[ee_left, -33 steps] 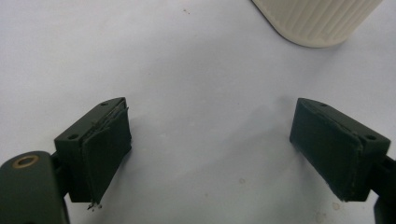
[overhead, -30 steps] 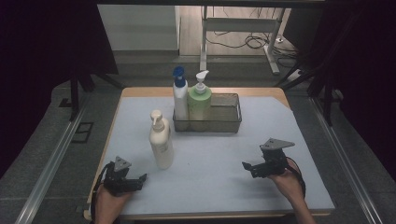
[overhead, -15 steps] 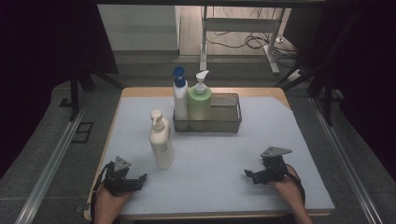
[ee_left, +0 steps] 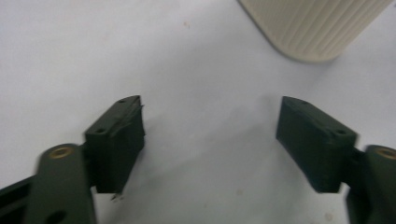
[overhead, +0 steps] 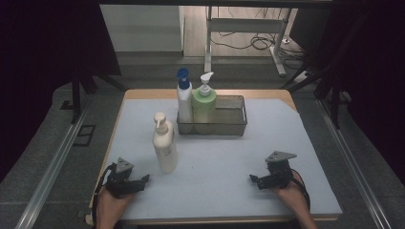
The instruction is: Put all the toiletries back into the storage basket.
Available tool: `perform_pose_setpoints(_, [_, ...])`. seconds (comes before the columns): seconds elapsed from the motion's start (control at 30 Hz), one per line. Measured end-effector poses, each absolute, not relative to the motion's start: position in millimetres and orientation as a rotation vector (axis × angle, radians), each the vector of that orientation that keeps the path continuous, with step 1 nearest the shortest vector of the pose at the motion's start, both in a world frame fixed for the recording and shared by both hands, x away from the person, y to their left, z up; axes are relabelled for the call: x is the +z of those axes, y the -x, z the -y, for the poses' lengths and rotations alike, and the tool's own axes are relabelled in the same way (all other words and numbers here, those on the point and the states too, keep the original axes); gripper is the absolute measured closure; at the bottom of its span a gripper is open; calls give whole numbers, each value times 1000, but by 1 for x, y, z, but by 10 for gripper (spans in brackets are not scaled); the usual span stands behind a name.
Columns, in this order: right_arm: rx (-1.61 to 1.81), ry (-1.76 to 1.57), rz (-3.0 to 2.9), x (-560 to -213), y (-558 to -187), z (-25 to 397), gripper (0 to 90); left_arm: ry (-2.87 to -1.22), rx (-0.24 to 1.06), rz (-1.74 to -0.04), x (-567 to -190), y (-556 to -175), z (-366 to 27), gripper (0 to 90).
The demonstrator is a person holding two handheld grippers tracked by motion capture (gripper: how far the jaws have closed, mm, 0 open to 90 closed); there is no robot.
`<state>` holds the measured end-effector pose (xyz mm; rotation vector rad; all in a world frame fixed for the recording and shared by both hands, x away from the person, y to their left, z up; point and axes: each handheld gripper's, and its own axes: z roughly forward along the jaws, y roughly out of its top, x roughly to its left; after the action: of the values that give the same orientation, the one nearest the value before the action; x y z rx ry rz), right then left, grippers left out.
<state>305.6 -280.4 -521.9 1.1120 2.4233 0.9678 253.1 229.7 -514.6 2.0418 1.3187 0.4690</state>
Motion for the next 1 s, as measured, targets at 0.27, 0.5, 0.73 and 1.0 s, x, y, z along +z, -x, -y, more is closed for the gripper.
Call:
perform_pose_setpoints(0.27, [968,-1109,-2422,-522,-306,281,0,-2004,440,-1283,-507,-267,-230,556])
perform_pose_setpoints(0.5, [968,-1111,-2423,-522,-306,280,0,-2026,429,-1256,-504,-290,-226,841])
perform_pose_setpoints(0.73, [968,-1109,-2422,-522,-306,281,0,-2027,442,-1231,-508,-315,-213,895])
perform_pose_setpoints(1.0, [969,-1109,-2422,-522,-306,281,0,-2019,389,-1210,-518,-332,-199,896])
